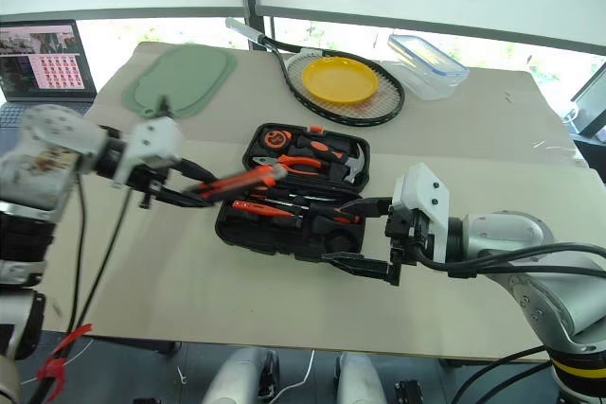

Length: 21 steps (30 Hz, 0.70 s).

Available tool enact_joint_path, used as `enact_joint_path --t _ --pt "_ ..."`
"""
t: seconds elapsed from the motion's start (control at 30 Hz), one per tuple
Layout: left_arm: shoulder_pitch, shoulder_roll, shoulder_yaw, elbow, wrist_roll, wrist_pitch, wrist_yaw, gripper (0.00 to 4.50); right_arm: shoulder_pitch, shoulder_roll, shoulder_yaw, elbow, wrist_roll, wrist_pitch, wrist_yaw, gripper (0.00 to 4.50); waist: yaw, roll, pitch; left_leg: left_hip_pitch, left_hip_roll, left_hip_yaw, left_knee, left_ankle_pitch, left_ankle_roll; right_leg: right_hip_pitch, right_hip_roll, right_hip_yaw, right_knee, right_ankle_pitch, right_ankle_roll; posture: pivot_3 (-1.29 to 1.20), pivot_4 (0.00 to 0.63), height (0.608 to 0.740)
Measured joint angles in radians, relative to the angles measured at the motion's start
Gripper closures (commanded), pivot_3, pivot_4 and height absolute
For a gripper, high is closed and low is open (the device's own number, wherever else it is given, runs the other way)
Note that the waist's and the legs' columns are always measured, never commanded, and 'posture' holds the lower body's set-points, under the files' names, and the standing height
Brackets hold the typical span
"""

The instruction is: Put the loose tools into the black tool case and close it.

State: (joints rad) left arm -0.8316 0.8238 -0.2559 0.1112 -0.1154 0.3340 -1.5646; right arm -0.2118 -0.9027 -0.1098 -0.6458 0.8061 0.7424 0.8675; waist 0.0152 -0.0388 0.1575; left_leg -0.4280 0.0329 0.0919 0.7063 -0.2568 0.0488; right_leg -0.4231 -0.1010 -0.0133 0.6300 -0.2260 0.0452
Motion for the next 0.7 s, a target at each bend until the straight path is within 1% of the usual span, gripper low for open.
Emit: enact_joint_path --t 0.03,0.1,0.2,0.4,0.53,0.7 --pt "-0.015 -0.033 -0.025 0.000 0.001 -0.001 0.002 2.77 0.012 0.001 -0.001 0.003 -0.008 -0.005 0.002 0.00 0.000 0.000 0.000 0.000 0.000 0.000 0.000 0.000 0.000 0.000 0.000 0.000 0.000 0.000 0.000 0.00 0.150 0.738" --pt "-0.040 -0.067 -0.080 -0.002 0.018 -0.015 -0.010 2.77 0.038 0.002 -0.007 0.002 -0.021 -0.020 0.002 0.00 -0.002 0.000 0.000 0.000 0.000 0.000 0.001 0.000 0.000 0.000 0.001 0.001 0.000 0.000 0.000 0.00 0.150 0.738" --pt "-0.062 -0.083 -0.155 0.032 0.070 -0.076 -0.034 2.77 0.091 0.012 -0.034 -0.004 -0.033 -0.038 -0.004 0.00 -0.006 0.000 0.000 0.001 0.000 0.000 0.001 0.000 0.000 0.000 0.002 0.002 0.000 0.000 0.000 0.00 0.150 0.738" --pt "-0.069 -0.084 -0.242 0.141 0.148 -0.175 -0.042 2.77 0.153 0.022 -0.071 -0.052 -0.037 -0.053 -0.030 0.00 -0.002 0.000 0.000 0.000 0.001 -0.001 0.001 0.000 0.000 0.000 0.002 0.002 0.000 0.000 0.000 0.00 0.150 0.738" --pt "-0.099 -0.092 -0.261 0.204 0.162 -0.229 -0.046 2.77 0.168 0.034 -0.074 -0.066 -0.037 -0.054 -0.052 0.00 -0.001 0.000 0.000 0.000 0.001 -0.001 0.004 0.000 0.000 0.001 0.001 0.002 0.000 0.000 0.000 0.00 0.150 0.738" --pt "-0.142 -0.144 -0.289 0.290 0.174 -0.279 -0.046 2.77 0.180 0.049 -0.076 -0.075 -0.037 -0.054 -0.078 0.00 0.004 0.001 0.000 0.000 0.001 -0.002 0.005 -0.001 0.001 0.002 0.001 0.001 0.001 0.000 0.000 0.00 0.150 0.738"
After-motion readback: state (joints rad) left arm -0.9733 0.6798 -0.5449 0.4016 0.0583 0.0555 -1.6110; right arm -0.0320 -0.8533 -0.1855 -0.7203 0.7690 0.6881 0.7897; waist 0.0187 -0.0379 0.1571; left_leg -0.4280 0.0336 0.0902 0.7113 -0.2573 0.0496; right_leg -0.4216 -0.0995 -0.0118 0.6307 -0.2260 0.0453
